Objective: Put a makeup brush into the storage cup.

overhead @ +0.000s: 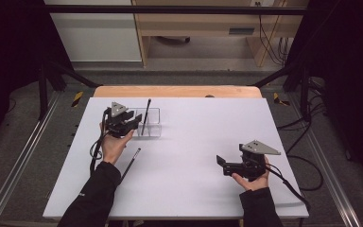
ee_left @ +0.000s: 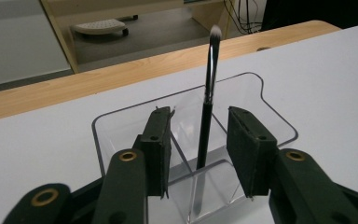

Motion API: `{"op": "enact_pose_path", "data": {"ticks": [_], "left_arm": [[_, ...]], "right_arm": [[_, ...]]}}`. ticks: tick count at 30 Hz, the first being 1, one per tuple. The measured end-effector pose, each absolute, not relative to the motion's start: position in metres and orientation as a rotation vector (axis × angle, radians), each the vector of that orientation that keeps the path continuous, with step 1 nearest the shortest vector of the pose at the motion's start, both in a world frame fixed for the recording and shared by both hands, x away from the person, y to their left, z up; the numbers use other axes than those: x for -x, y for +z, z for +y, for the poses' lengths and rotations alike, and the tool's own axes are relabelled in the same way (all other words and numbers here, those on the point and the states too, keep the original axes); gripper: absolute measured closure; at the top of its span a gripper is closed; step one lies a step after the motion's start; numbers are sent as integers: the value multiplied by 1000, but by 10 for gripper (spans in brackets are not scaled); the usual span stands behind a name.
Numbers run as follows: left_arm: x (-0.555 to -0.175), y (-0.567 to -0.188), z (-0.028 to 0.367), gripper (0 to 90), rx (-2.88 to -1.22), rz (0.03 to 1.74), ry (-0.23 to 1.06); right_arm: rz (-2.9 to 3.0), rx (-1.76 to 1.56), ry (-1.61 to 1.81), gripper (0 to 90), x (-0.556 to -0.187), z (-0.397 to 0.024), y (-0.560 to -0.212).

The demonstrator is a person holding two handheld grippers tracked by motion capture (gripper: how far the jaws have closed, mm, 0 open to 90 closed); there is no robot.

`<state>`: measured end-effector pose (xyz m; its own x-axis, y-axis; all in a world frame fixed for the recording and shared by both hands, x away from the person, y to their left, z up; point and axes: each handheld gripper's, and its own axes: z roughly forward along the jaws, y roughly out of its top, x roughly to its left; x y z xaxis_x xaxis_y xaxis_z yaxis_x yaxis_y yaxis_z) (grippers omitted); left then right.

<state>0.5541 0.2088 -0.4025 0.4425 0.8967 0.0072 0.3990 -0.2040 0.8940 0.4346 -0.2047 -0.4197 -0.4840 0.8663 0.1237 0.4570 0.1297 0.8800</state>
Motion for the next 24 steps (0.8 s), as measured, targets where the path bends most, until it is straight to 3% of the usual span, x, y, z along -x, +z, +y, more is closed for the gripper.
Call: {"op": "enact_pose_path", "data": {"ticks": [15,24], "left_arm": [[-519,-393,215,366,-1799,1039,651],[-497,-392,221,284,-1793,1014,639]], "right_arm": [[1989,-1273,1319,27,-434,-206,-418],[1990,-1272,1317,27,-434,-206,-418]]}}
